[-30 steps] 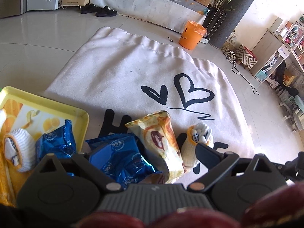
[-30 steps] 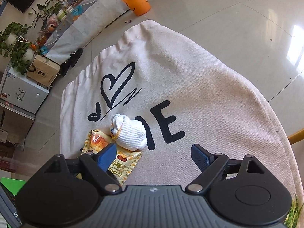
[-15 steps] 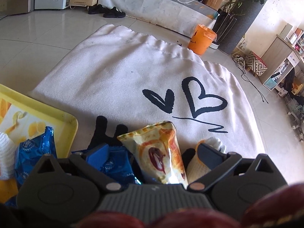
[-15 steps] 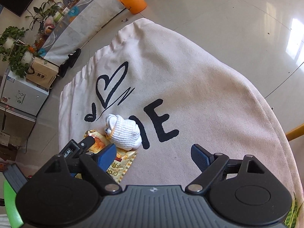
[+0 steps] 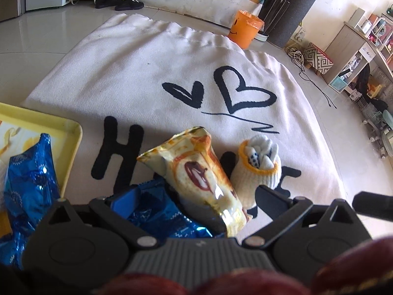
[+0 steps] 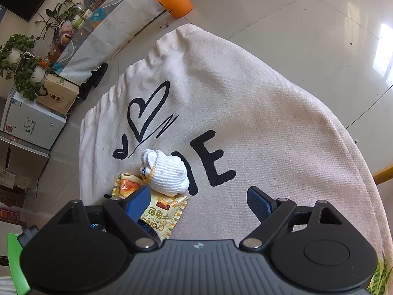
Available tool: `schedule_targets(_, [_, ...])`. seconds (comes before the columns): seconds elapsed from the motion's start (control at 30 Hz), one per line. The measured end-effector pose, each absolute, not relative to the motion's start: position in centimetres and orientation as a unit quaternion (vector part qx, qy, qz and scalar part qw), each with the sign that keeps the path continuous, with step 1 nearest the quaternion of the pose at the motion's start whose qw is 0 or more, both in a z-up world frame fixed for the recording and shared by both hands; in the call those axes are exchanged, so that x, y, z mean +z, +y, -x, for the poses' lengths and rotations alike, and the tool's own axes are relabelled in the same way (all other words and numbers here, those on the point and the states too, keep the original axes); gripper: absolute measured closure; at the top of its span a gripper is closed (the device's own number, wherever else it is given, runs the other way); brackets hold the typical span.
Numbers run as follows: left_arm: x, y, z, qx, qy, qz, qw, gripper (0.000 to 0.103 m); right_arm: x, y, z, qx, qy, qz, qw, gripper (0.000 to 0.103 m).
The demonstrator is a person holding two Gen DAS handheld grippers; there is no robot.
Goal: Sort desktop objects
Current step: 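Close the left tool on a blue foil packet and lift it, then raise the blue packet with the left tool while the right tool moves over a white glove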
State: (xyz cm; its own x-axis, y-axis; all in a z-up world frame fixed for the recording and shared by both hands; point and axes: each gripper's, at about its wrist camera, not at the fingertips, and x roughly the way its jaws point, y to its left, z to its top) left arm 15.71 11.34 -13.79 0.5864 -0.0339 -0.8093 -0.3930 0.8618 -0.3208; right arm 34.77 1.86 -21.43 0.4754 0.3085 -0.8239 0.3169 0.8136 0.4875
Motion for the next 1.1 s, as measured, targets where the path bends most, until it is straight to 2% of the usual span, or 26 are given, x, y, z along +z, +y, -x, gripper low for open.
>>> schedule_targets(0.2, [-15.1,8.9,-14.6,0.052,0.49,0.268,0.828,0.001,-21.4,1.3,-34.8,-0.007,0.51,-0.306,0.804,0.017])
schedule_targets(0.57, [-15.5,6.7,-12.1,0.013,0.544,0.248,0.801,0.001,-21.1,1.2,-34.9,-0.006,0.509,-0.31,0.803,0.017])
schedule_targets(0.77, [-14.3,5.5,-9.8,0.025,0.551,0.205,0.809,0.001,-20.6,1.6,-34.9,0.0,0.506,-0.309,0.805,0.017])
schedule_targets(1.1, [-13.3,3.8,-7.6,0.051,0.534,0.259,0.803,0.001,-20.3,1.3,-34.7,0.009,0.514,-0.295,0.806,0.017])
